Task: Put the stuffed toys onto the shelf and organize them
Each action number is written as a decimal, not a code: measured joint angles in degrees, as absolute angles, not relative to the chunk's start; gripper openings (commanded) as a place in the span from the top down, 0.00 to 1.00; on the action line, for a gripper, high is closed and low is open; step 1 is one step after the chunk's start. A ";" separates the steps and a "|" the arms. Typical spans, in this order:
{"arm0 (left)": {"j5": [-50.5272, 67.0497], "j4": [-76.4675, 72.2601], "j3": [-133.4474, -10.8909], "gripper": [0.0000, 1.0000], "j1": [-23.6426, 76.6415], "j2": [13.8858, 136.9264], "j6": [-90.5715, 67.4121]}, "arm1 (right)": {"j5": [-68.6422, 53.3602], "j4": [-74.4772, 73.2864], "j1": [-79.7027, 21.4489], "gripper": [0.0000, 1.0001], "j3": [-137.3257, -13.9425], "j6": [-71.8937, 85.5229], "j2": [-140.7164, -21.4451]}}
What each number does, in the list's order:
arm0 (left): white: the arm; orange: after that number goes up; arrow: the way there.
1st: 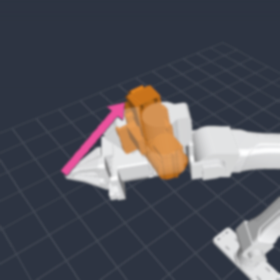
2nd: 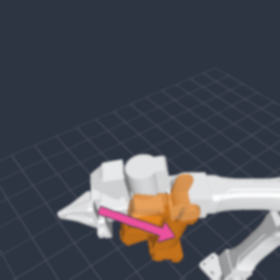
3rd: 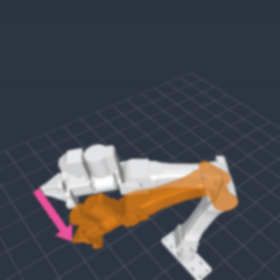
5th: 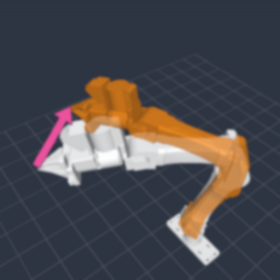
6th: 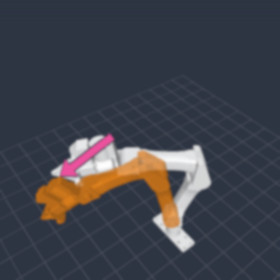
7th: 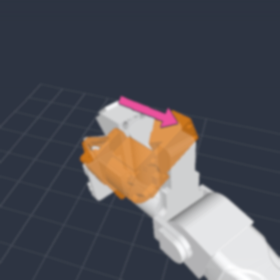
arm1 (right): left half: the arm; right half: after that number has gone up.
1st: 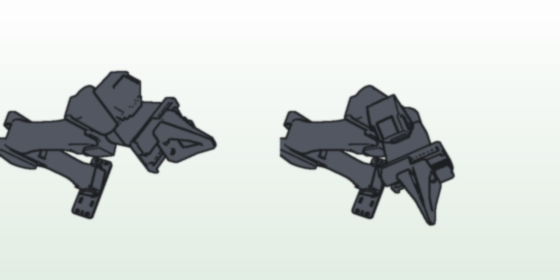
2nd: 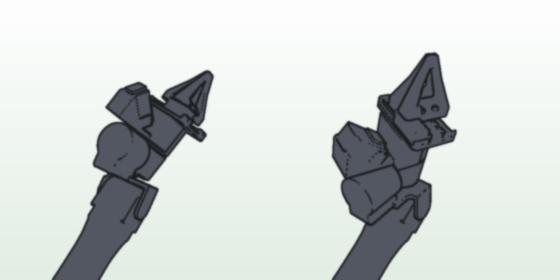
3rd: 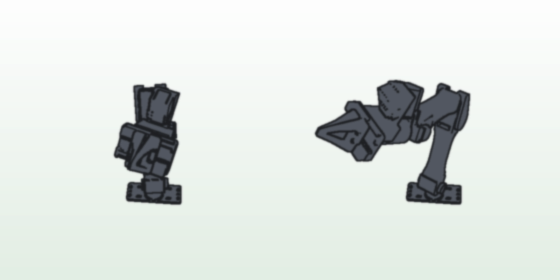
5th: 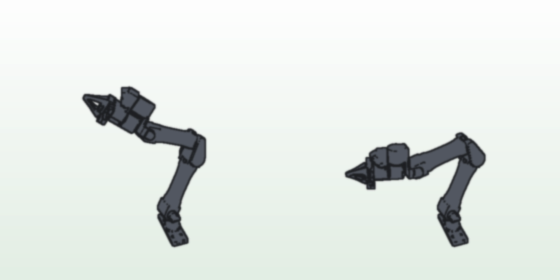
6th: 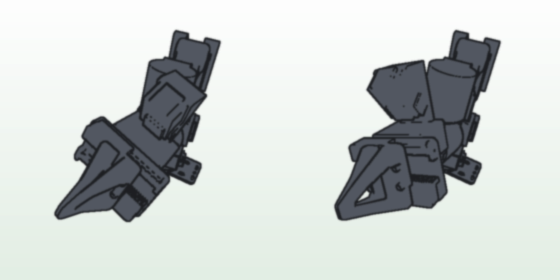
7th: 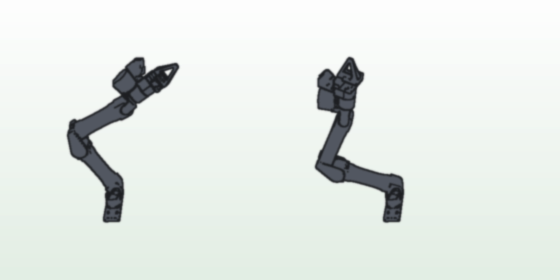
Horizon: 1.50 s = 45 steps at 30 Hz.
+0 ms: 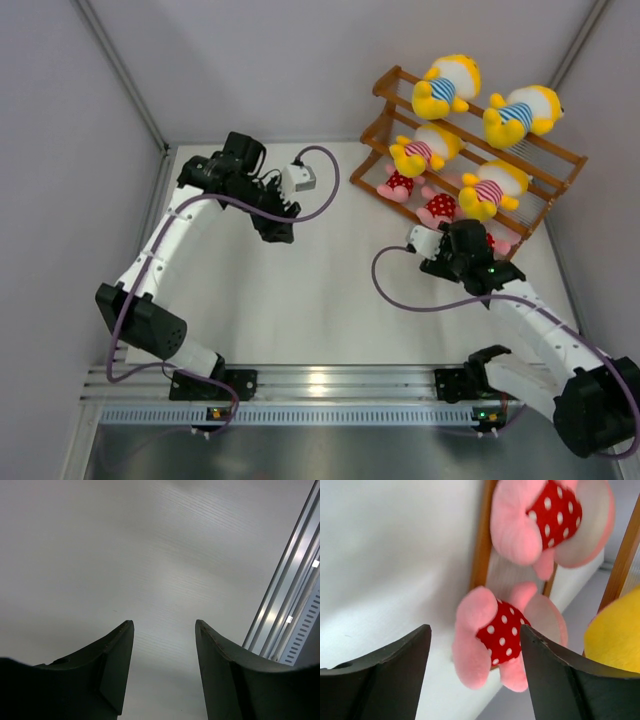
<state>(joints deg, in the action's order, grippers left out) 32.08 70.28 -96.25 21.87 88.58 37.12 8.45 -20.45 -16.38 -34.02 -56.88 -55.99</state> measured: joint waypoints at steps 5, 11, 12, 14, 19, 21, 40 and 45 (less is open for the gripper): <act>31.99 70.32 -96.09 0.42 21.87 87.46 37.47 | 6.57 -28.47 -24.29 0.61 -41.56 -49.93 -59.46; 31.18 70.30 -95.88 0.42 21.87 87.26 37.63 | 12.80 -34.24 -24.75 0.77 -40.40 -48.31 -64.27; 31.00 70.30 -95.88 0.42 21.87 87.26 37.65 | 14.79 -34.39 -24.75 0.77 -39.16 -48.80 -64.71; 30.94 70.30 -95.88 0.42 21.85 87.26 37.67 | 18.37 -34.87 -24.64 0.77 -37.63 -49.60 -65.91; 30.94 70.30 -95.88 0.42 21.87 87.26 37.67 | 27.24 -29.43 -23.44 0.80 -35.24 -52.64 -69.97; 30.89 70.30 -95.88 0.42 21.85 87.26 37.67 | 30.20 -24.84 -22.98 0.81 -34.24 -54.28 -71.55; 29.02 70.30 -94.85 0.42 21.87 85.86 38.30 | 39.72 -8.62 -20.95 0.77 -32.32 -59.31 -79.53; 27.44 70.30 -93.38 0.42 21.87 85.86 37.76 | 37.78 -15.79 -27.88 0.63 -32.67 -55.24 -70.85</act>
<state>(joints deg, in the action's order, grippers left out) 27.44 70.30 -93.38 21.87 85.86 37.76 37.78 -15.79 -27.88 -32.67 -55.24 -70.85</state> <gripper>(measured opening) 0.582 0.292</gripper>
